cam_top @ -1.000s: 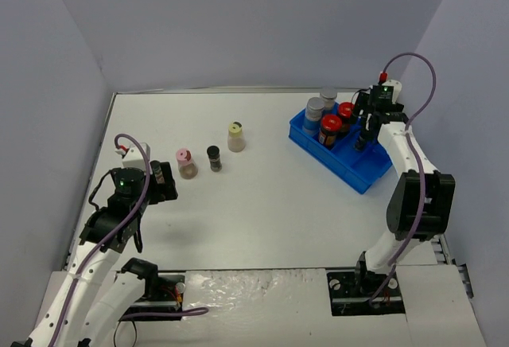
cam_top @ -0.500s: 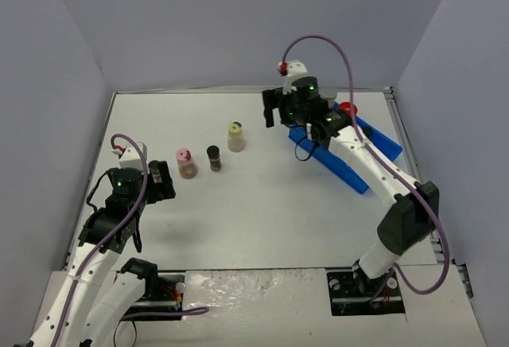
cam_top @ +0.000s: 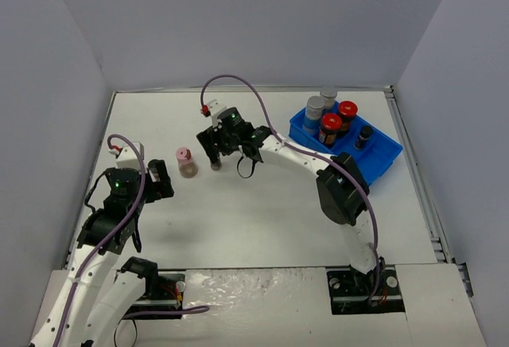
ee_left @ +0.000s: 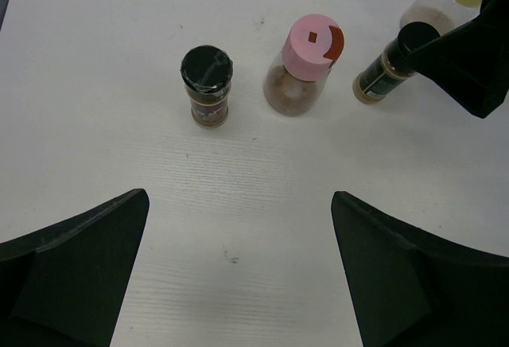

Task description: Organize the condiment bottles

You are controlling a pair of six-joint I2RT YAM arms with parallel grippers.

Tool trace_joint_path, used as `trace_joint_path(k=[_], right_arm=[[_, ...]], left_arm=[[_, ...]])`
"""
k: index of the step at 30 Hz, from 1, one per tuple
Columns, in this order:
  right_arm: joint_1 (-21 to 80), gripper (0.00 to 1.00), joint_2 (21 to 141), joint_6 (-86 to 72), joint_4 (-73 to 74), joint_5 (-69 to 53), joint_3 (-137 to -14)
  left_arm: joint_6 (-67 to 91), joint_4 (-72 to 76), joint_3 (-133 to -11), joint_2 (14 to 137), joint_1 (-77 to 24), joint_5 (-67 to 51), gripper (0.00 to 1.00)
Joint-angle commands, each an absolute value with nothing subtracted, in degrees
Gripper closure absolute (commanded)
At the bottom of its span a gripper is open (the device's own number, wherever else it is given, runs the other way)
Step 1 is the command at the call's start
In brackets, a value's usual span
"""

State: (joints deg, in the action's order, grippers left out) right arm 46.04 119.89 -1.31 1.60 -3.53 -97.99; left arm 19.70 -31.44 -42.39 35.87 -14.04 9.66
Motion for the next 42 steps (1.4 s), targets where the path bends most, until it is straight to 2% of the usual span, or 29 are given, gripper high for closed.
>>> trace_joint_path(k=[1, 5, 8, 11, 12, 13, 15, 18, 19, 22, 29, 35, 42], right_arm=[[46.7, 0.04, 122.8, -1.6, -4.7, -3.4, -103.3], [47.1, 0.11, 125.3, -1.6, -4.9, -3.0, -104.1], [47.1, 0.24, 125.9, -1.5, -5.3, -3.2, -104.0], [47.1, 0.46, 125.8, -1.4, -5.5, -2.8, -103.2], [47.1, 0.47, 125.5, -1.3, -5.6, -2.8, -102.8], [47.1, 0.58, 124.5, -1.2, -5.7, -2.5, -102.3], [46.9, 0.74, 122.1, -1.4, -6.0, -1.5, -99.8], [46.2, 0.9, 117.4, -2.4, -6.4, -0.3, -93.9], [45.8, 0.92, 115.4, -2.9, -6.5, 0.3, -92.5], [43.8, 0.98, 105.9, -4.2, -6.4, 3.3, -84.8], [31.4, 1.0, 86.9, -8.8, -1.1, 12.8, -73.5], [17.7, 1.0, 80.1, -14.2, 4.8, 18.8, -69.8], [7.1, 1.0, 80.5, -17.3, 4.7, 20.3, -67.1]], left_arm=[[19.2, -28.7, -43.4, 36.1, -13.5, 11.6, 0.03], [19.2, -28.7, -43.3, 36.3, -13.5, 11.6, 0.03], [19.2, -28.7, -43.3, 36.4, -13.4, 11.5, 0.03], [19.2, -28.7, -43.3, 36.4, -13.4, 11.5, 0.03], [19.2, -28.7, -43.3, 36.5, -13.4, 11.5, 0.03], [19.2, -28.7, -43.3, 36.4, -13.4, 11.6, 0.03], [19.2, -28.7, -43.4, 36.5, -13.4, 11.7, 0.03], [19.2, -28.7, -43.4, 36.4, -13.4, 11.8, 0.03], [19.2, -28.7, -43.4, 36.4, -13.4, 11.8, 0.03], [19.2, -28.7, -43.4, 36.5, -13.4, 11.8, 0.03], [19.2, -28.7, -43.4, 36.7, -13.3, 11.5, 0.03], [19.2, -28.6, -43.3, 36.9, -13.2, 11.3, 0.03], [19.2, -28.7, -43.3, 36.7, -13.1, 11.3, 0.03]])
